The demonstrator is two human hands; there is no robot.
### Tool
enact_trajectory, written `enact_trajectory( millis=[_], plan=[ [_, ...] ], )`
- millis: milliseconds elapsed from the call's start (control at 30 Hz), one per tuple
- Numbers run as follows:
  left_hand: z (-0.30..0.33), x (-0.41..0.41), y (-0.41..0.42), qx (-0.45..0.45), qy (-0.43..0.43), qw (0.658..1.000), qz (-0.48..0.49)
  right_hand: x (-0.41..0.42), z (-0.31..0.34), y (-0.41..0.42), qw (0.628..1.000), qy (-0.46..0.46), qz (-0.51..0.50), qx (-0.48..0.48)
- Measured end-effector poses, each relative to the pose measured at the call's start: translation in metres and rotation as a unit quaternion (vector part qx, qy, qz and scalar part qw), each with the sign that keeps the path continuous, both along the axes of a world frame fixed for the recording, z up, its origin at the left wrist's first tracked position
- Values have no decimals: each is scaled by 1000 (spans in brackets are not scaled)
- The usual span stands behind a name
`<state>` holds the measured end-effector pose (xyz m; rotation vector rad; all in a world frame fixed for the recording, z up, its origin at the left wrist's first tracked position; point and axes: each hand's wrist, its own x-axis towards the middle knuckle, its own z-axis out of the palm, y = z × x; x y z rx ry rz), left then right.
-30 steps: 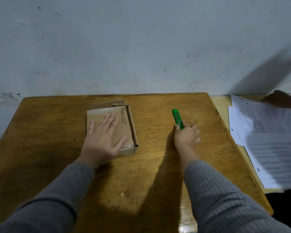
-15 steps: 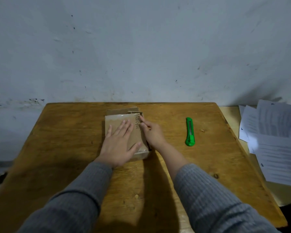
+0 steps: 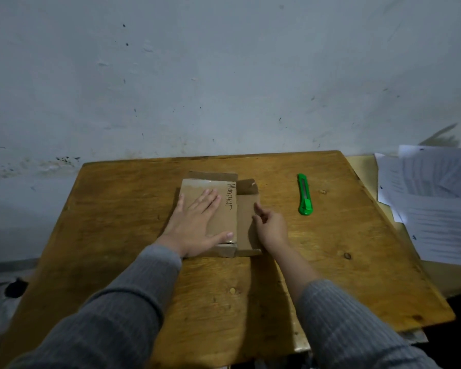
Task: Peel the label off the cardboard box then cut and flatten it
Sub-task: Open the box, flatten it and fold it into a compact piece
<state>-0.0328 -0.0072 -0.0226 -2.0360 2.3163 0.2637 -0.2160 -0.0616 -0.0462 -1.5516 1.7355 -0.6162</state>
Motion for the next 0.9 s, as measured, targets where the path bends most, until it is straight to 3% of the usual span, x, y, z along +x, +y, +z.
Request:
enact_trajectory(
  millis=[100, 200, 700, 900],
  plan=[
    [-2, 3, 3, 0, 2, 1000, -1, -4, -2, 6, 965, 227, 110, -75],
    [-3, 8, 5, -6, 2, 1000, 0, -4, 3, 9, 937, 305, 145, -91],
    [-9, 13, 12, -39, -2, 999, 6, -5, 8, 60, 954, 224, 172, -99],
    [-11, 15, 10, -36, -1, 999, -2, -20, 17, 69, 957, 210, 97, -176]
  ],
)
